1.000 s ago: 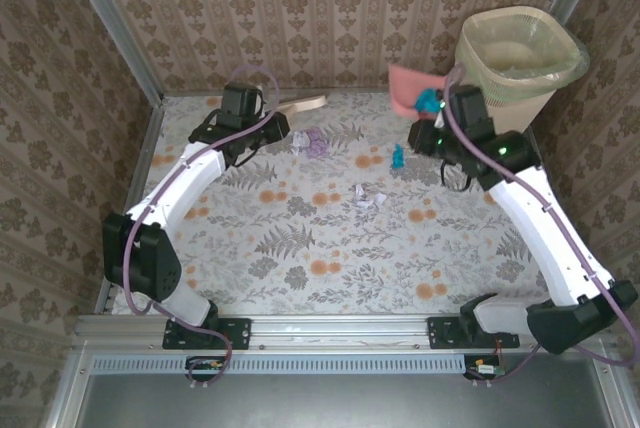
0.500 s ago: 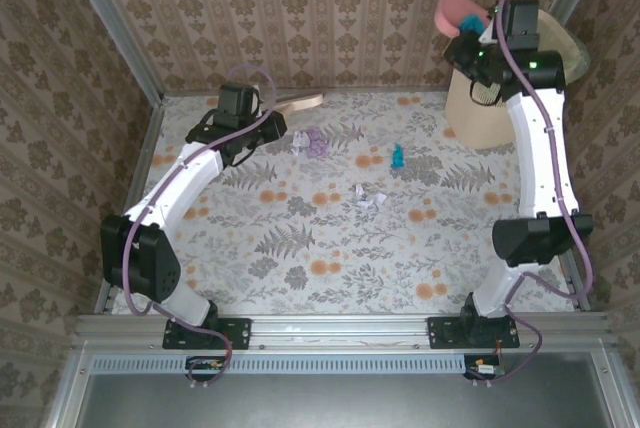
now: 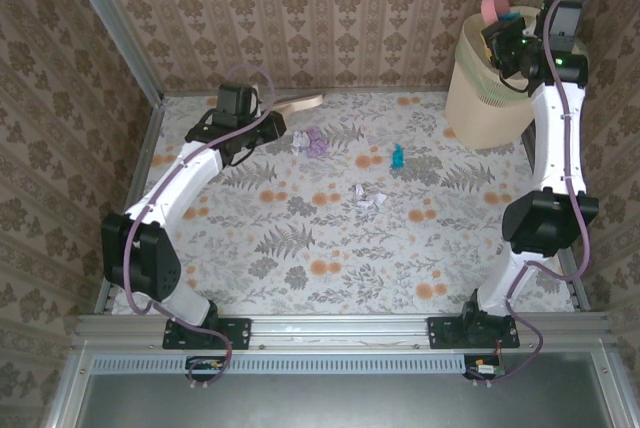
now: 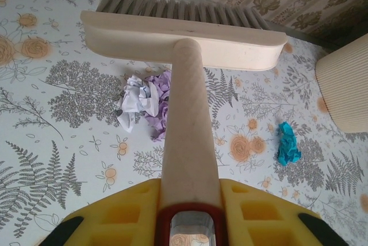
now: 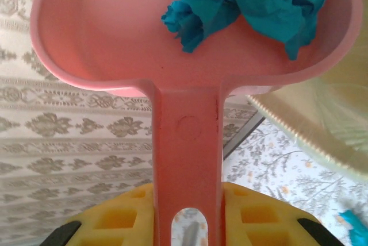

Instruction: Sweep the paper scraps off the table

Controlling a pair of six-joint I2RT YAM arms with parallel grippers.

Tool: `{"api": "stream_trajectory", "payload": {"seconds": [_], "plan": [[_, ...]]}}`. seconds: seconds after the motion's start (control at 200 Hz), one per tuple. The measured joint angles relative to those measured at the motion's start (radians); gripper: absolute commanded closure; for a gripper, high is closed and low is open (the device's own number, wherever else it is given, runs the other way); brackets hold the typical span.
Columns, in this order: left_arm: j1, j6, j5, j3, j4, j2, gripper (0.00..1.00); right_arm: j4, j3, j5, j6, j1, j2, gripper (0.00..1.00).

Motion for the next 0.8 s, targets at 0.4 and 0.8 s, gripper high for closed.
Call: {"api": "stream_trajectory", "payload": {"seconds": [0.4,0.8], "plan": [[0.000,0.000,0.013,0.000,0.000,0.008,1.00,0.377,-0.254,-0.107,0.333,-0.054,-0.031,1.00],[0.000,0.000,0.014,0.000,0.000,0.009,1.00,0.601,-0.381,-0.136,0.513,-0.077,-0.109,1.00]]}}
